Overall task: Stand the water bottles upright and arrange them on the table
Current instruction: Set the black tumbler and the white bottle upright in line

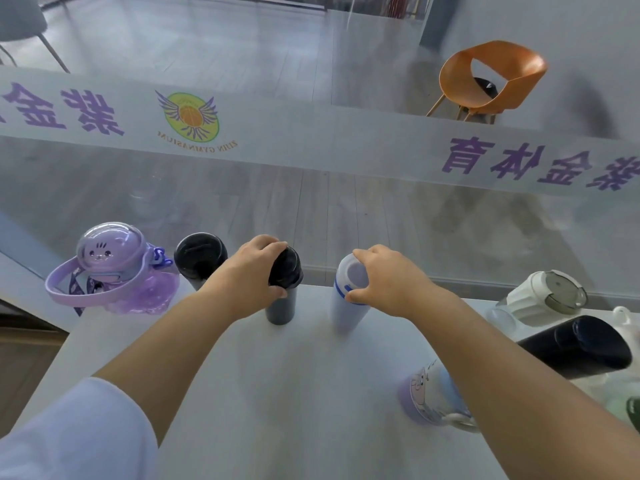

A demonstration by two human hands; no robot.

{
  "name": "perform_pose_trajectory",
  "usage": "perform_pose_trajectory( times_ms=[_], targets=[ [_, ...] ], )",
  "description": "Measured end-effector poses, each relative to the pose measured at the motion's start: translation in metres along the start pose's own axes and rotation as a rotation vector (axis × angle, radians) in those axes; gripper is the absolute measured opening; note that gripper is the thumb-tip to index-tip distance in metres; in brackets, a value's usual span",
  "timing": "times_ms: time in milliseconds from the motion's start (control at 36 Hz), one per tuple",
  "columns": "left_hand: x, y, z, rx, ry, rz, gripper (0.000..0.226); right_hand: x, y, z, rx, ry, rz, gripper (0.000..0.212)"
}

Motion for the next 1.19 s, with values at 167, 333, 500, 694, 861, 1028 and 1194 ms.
perform_pose_trajectory(
  times_ms=[167, 333, 500, 694, 861, 1028, 1194],
  targets=[
    [-0.001, 0.006, 0.000, -0.025, -0.013, -0.001, 0.074, 0.000, 0.002, -0.001, 0.007, 0.015, -0.019, 0.062],
    [-0.003, 0.008, 0.001, -0.030, -0.015, 0.007, 0.075, -0.001, 0.004, -0.002, 0.007, 0.020, -0.030, 0.063],
    [-0.007, 0.008, 0.002, -0.026, -0.002, 0.033, 0.075, -0.001, 0.006, -0.001, 0.006, 0.007, -0.040, 0.063],
    [-0.007, 0.008, 0.002, -0.010, -0.008, 0.032, 0.075, -0.002, 0.008, -0.001, 0.014, -0.017, -0.040, 0.066],
    [-0.006, 0.010, 0.006, 0.003, -0.087, 0.002, 0.079, -0.001, 0.010, 0.000, 0.011, -0.038, -0.044, 0.072],
    [0.003, 0.023, 0.018, -0.005, -0.155, 0.059, 0.065, 0.014, 0.018, 0.007, 0.035, -0.049, 0.011, 0.074],
    [0.011, 0.046, 0.040, 0.001, -0.226, 0.107, 0.044, 0.033, 0.043, 0.025, 0.031, -0.059, 0.099, 0.063]
  ],
)
Point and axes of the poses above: each hand's wrist, its own y-axis away from the middle knuckle, its own x-axis out of the back of the hand, z = x × y, the point moved 2 cm from there along -y, towards the middle knuckle, and after that the axes turned 13 degrees about y, right-handed, at the moved point
